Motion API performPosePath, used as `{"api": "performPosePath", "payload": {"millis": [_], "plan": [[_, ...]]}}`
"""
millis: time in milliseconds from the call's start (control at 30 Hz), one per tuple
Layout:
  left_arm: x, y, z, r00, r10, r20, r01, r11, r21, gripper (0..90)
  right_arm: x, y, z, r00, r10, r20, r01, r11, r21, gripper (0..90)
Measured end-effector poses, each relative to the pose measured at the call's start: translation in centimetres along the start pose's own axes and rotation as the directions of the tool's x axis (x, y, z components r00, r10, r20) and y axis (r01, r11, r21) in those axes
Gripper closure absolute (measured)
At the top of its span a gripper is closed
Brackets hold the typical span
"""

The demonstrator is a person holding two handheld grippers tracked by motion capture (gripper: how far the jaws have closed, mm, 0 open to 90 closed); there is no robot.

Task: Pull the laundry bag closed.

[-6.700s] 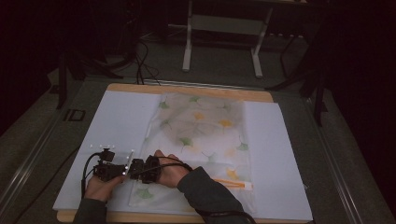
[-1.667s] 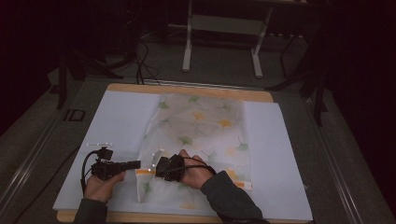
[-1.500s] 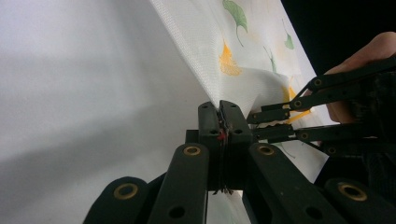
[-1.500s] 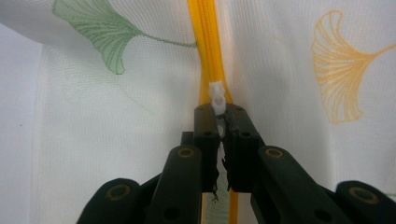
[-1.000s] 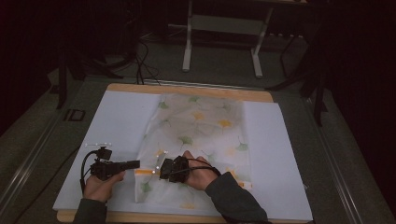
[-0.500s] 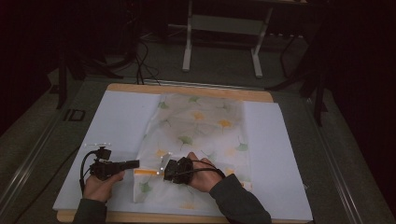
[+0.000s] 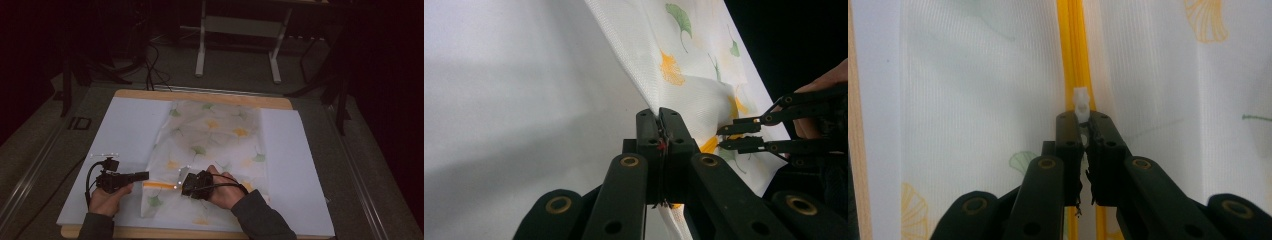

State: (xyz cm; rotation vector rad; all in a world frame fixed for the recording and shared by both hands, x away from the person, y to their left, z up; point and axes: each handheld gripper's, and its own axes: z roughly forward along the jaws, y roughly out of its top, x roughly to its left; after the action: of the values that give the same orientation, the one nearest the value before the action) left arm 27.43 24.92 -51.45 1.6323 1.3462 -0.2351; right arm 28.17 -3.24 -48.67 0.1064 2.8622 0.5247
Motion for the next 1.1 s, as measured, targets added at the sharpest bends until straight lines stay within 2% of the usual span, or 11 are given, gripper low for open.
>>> {"api": "performPosePath", "payload": {"millis": [633,1100], "plan": [[0.2,-0.1,0.0,1.0,-0.001,-0.004,0.001,1.0,0.002,89.2,0.3,-1.1,-1.1,0.9999,0.006,0.009,-0.006,1.0,-0.001,84.7],[0.2,-0.1,0.0,1.0,-0.001,-0.004,0.001,1.0,0.001,89.2,0.1,-2.6,-2.0,0.9992,0.034,0.019,-0.034,0.999,-0.003,84.6]]}}
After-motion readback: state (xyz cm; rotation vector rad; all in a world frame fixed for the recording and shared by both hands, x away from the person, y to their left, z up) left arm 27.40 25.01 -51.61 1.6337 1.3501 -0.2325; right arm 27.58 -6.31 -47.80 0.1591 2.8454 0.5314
